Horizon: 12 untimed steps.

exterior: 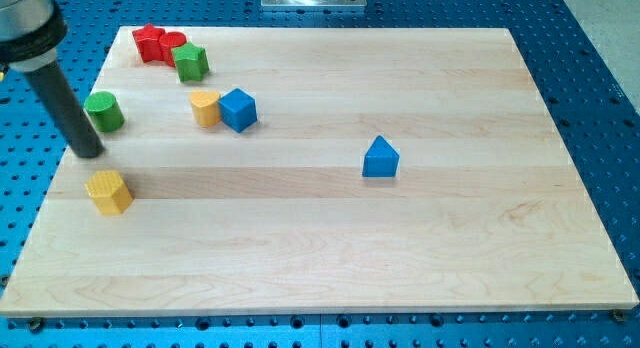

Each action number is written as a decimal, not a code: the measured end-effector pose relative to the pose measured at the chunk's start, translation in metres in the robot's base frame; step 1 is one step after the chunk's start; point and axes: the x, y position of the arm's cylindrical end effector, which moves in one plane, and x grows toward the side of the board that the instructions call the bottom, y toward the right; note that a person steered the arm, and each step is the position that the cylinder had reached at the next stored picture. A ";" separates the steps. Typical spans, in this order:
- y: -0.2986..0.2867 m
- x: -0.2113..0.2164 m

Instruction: Move the green circle to the left of the green star

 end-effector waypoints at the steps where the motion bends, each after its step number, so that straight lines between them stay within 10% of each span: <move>1: 0.028 -0.032; 6: -0.008 -0.097; 12: -0.020 -0.060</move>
